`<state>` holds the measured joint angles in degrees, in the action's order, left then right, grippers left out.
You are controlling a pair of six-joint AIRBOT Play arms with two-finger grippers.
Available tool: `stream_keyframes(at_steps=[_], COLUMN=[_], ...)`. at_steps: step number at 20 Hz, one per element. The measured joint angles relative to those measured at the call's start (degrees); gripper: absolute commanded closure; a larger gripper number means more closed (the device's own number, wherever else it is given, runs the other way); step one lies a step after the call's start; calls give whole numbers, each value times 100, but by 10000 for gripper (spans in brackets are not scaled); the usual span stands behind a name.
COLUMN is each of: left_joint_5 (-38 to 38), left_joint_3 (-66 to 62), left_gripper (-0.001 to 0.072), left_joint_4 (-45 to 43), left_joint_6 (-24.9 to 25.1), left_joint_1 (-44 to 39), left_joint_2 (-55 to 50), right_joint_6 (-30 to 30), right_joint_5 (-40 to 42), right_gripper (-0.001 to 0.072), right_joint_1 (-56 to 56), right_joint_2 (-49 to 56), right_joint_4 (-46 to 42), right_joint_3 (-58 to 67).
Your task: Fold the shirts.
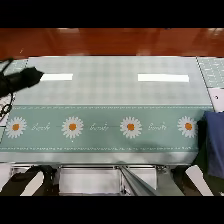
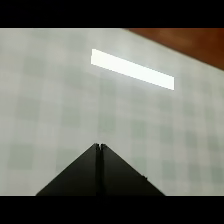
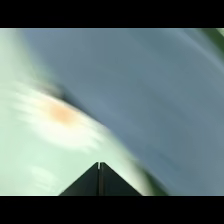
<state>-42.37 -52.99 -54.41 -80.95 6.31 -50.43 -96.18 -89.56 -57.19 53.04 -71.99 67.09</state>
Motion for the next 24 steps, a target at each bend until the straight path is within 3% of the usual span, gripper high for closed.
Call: stream_keyframes(at_steps=[3,6,10,13,15,24], left_joint_5=[-588,-1241,-1611,-1665,-1652,-1663], left_joint_3=[-1403,-2295,-2096,-1523,-1316,-1091], left_gripper=[693,693,692,692,691,691], left_joint_4=[4,-302,-2105,-3029,-3316,-3672], left_joint_6=[81,24,-1327,-2175,-2459,-2796], left_joint_1=[-413,-1102,-2107,-2402,-2415,-2286], left_joint_2=[-970,-1788,-2144,-2190,-2203,-2227], right_joint_6=[157,258,219,127,76,13], right_joint_5=[1049,1755,2100,2033,1998,1958], right_gripper=[678,678,678,678,678,678], right_joint_1=[1845,3954,6041,6653,6826,7007], right_joint_2=[619,1355,2411,2938,3123,3316], right_joint_4=[719,286,-1145,-1849,-2100,-2393], right_joint_3=[702,1095,1281,1320,1333,1344])
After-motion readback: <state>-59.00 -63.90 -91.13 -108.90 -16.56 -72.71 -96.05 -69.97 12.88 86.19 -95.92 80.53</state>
